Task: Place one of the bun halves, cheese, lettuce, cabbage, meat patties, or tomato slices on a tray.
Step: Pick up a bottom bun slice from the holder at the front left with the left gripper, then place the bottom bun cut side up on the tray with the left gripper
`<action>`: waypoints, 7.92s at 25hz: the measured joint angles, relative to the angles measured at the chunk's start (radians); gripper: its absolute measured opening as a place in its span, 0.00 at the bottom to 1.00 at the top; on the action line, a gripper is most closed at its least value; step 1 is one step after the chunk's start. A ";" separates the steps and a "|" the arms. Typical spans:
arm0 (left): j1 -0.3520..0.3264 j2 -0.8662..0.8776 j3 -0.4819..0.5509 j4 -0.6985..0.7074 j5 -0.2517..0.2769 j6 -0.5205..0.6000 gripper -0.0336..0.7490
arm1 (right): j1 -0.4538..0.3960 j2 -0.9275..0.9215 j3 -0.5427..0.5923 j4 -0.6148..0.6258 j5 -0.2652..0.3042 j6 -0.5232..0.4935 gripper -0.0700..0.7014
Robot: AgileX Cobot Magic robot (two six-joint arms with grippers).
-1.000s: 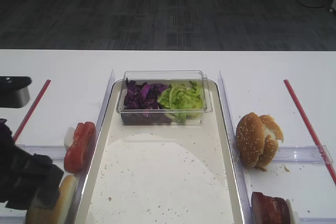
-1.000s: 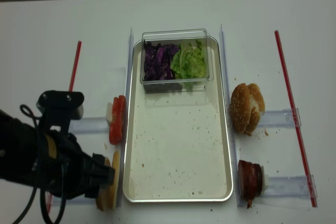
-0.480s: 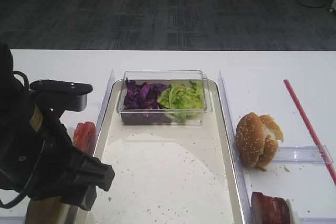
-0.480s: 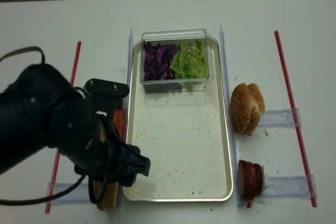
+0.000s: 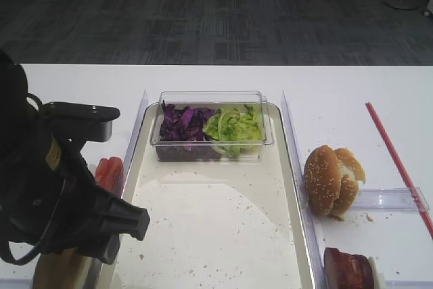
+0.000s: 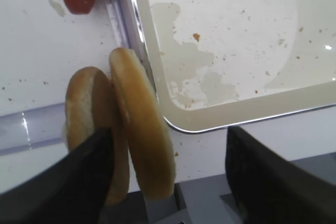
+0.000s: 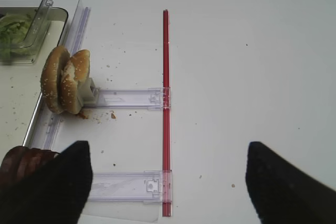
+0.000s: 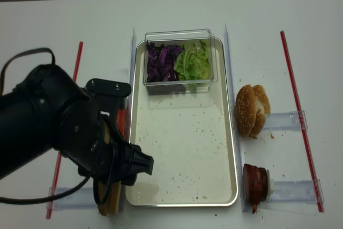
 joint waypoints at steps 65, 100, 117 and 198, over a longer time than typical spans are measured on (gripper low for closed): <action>0.000 0.043 -0.201 0.147 0.154 0.005 0.12 | 0.000 0.000 0.000 -0.002 0.000 -0.001 0.89; 0.088 0.189 -0.289 0.127 0.086 0.119 0.12 | 0.000 0.000 0.000 -0.002 0.000 -0.001 0.89; 0.088 0.189 -0.289 -0.212 -0.049 0.349 0.12 | 0.000 0.000 0.000 -0.002 0.000 -0.001 0.89; 0.247 0.487 -0.289 -0.699 -0.017 0.857 0.69 | 0.000 0.000 0.000 -0.002 0.000 0.000 0.89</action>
